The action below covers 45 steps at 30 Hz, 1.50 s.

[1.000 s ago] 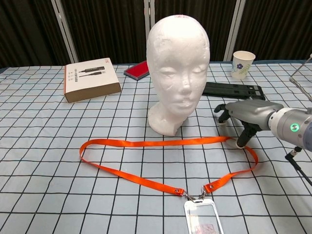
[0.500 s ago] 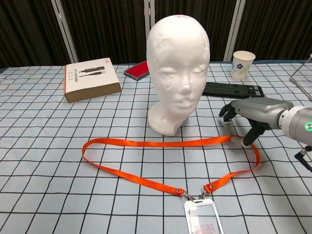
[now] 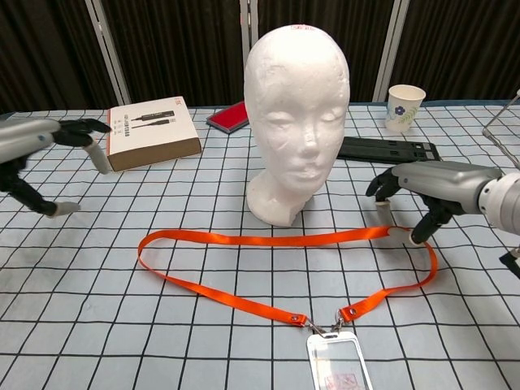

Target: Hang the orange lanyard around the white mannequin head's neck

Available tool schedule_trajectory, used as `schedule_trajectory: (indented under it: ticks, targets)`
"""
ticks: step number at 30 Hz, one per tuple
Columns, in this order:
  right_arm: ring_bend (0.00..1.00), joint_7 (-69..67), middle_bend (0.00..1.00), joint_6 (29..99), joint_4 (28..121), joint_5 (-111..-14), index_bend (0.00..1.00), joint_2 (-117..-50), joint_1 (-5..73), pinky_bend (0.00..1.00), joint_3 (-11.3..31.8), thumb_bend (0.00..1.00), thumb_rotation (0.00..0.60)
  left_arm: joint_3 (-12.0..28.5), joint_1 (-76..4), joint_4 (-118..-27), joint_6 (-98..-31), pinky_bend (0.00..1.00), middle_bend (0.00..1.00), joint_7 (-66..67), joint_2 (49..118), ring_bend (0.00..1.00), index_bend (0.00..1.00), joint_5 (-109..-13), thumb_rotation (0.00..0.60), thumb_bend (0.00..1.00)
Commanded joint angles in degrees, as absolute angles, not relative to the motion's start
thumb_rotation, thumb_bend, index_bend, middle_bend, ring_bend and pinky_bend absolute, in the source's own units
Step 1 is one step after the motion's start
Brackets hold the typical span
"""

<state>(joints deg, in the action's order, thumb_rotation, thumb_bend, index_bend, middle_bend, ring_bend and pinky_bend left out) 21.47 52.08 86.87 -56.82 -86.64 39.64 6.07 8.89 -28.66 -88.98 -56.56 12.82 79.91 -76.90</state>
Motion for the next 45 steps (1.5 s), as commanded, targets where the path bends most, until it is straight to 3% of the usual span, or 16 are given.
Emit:
schedule_trajectory:
  ticks: [1, 6, 18, 45]
  targets:
    - [0.0, 21.08, 0.17, 51.83, 87.0, -57.24, 0.72, -86.38, 39.58, 0.0, 5.92, 0.5, 0.6, 9.72, -31.83, -85.27, -53.41, 0.0, 0.0, 14.71, 84.42, 0.0, 0.36, -74.1, 0.6, 0.3]
    - [0.0, 20.32, 0.17, 51.54, 86.81, -57.82, 0.72, -86.27, 39.64, 0.0, 6.0, 0.5, 0.6, 10.2, -33.44, -82.61, -52.37, 0.0, 0.0, 14.42, 88.79, 0.0, 0.36, -71.21, 0.6, 0.32]
    - [0.0, 19.41, 0.17, 50.64, 86.17, -58.02, 0.72, -85.97, 39.82, 0.0, 6.04, 0.5, 0.6, 9.61, -36.55, -77.81, -49.78, 0.0, 0.0, 14.31, 94.91, 0.0, 0.41, -68.54, 0.6, 0.48]
    - [0.0, 17.99, 0.18, 50.22, 85.53, -58.8, 0.72, -85.92, 39.73, 0.0, 5.96, 0.5, 0.6, 8.35, -38.3, -74.25, -49.75, 0.0, 0.0, 15.72, 98.66, 0.0, 0.45, -64.99, 0.6, 0.52]
